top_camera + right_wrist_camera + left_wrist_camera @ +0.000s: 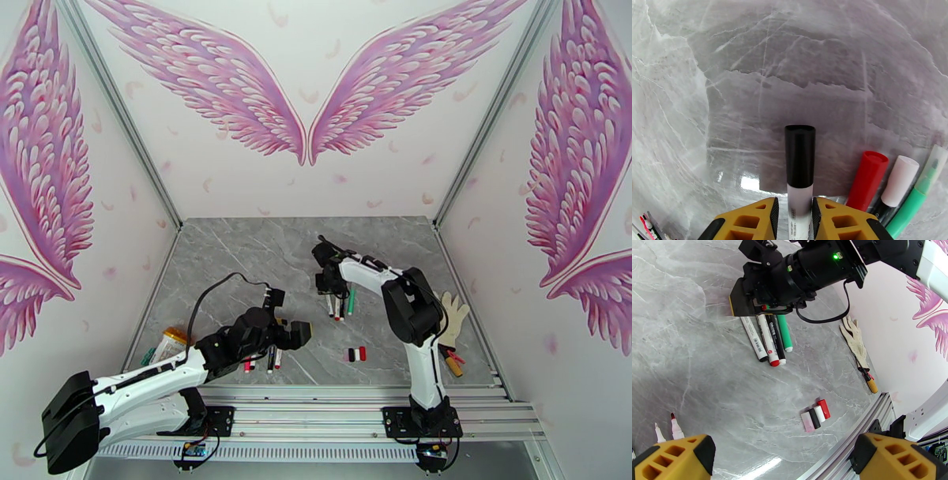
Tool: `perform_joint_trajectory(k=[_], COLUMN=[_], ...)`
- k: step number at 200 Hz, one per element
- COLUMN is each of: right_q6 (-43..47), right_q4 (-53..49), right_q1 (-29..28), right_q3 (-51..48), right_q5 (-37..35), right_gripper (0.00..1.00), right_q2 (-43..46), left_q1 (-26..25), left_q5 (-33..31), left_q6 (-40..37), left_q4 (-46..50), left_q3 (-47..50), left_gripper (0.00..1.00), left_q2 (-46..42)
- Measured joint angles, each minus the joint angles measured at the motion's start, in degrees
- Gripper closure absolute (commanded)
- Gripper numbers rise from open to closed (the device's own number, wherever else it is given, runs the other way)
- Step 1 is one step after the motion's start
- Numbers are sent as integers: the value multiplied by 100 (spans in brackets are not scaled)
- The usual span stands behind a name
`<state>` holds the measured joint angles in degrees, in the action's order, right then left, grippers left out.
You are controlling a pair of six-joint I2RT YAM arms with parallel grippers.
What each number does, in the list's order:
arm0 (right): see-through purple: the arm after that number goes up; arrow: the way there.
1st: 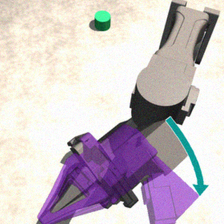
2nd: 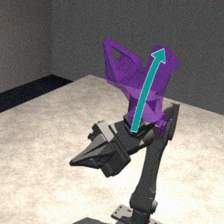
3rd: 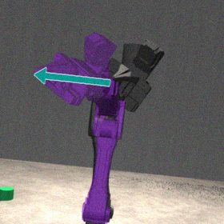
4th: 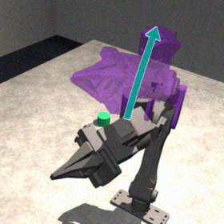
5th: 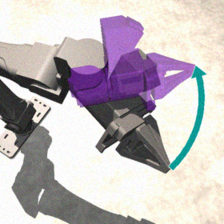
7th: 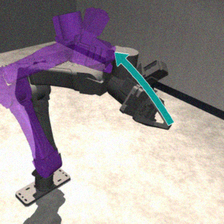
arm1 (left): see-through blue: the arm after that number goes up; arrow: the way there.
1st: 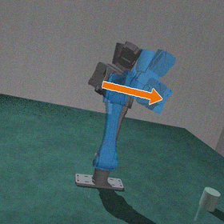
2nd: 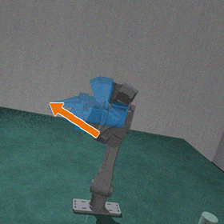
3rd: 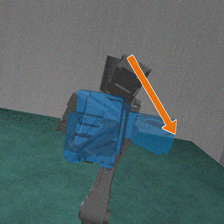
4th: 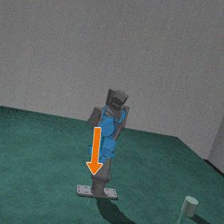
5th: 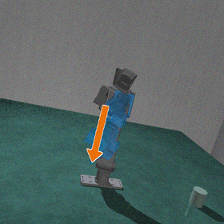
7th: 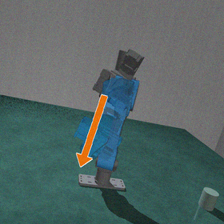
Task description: Open the pen caps
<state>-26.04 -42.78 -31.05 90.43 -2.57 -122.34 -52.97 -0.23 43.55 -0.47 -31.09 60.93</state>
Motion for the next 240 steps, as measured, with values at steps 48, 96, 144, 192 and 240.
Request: perform_joint_trajectory(k=[48,96,144,192,240], right_q6=[76,149,127,-162,-704], right_q4=[-96,63,564,1250,2015], right_q1=[-94,-225,-428,-450,-621], right_q3=[192,13,-1204,-2500,-3620], right_q5=[-203,-313,-232,289,940], right_gripper=[78,81,81,82,82], right_q2=[-149,15,1569,3279,4511], left_q1=[0,0,9,11,59], left_q5=[-20,-109,-275,-345,-17], left_q6=[28,66,144,79,-107], left_q4=[11,22,17,-127,-588], left_q3=[107,247,273,293,293], left_gripper=[1,1,1,1,1], left_q2=[-116,-356,-444,-348,39])
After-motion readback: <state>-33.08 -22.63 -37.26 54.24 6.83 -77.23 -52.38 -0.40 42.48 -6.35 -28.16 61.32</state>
